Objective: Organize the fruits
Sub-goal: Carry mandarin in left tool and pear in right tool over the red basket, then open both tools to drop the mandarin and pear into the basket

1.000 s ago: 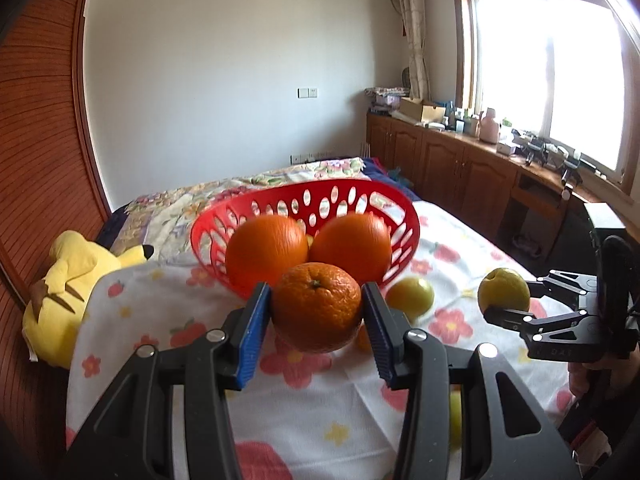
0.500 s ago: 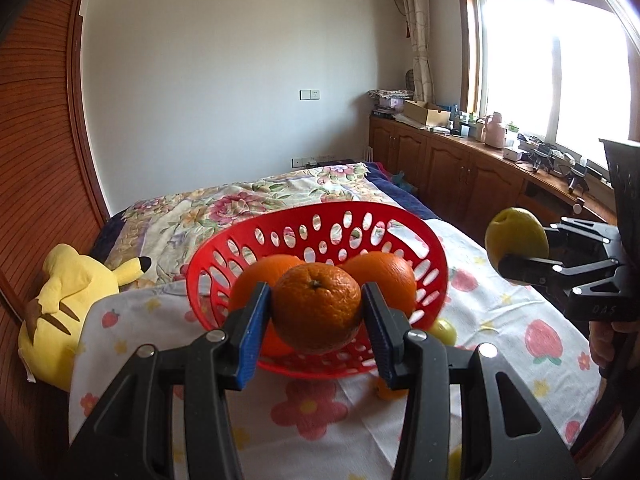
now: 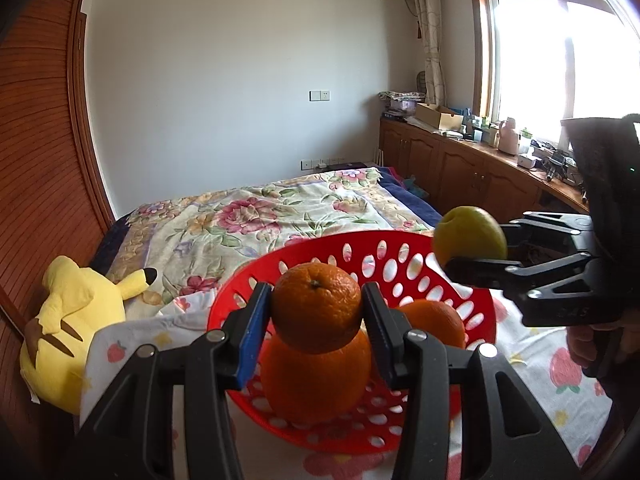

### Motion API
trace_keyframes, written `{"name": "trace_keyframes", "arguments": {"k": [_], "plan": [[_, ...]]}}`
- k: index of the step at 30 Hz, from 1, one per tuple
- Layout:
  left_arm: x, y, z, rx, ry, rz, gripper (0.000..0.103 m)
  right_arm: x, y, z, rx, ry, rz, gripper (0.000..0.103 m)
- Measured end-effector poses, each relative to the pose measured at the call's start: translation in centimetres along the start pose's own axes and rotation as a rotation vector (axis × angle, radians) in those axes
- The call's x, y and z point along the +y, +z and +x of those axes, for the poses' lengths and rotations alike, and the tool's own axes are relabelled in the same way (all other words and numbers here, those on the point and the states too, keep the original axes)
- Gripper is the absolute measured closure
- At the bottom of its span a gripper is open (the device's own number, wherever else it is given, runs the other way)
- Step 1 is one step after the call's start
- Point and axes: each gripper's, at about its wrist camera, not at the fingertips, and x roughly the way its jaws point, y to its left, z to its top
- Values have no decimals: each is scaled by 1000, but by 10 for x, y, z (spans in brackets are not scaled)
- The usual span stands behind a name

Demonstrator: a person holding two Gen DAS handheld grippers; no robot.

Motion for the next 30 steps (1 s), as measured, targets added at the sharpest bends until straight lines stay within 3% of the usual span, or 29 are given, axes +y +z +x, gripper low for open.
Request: {"name": "trace_keyframes", "arguments": {"k": [16, 30], "plan": [[5, 18, 30, 17, -1, 16, 58, -8, 10, 61, 81, 10, -21, 41], [-1, 19, 49, 50, 5, 26, 58, -9, 12, 44, 33, 32, -18, 42]]}}
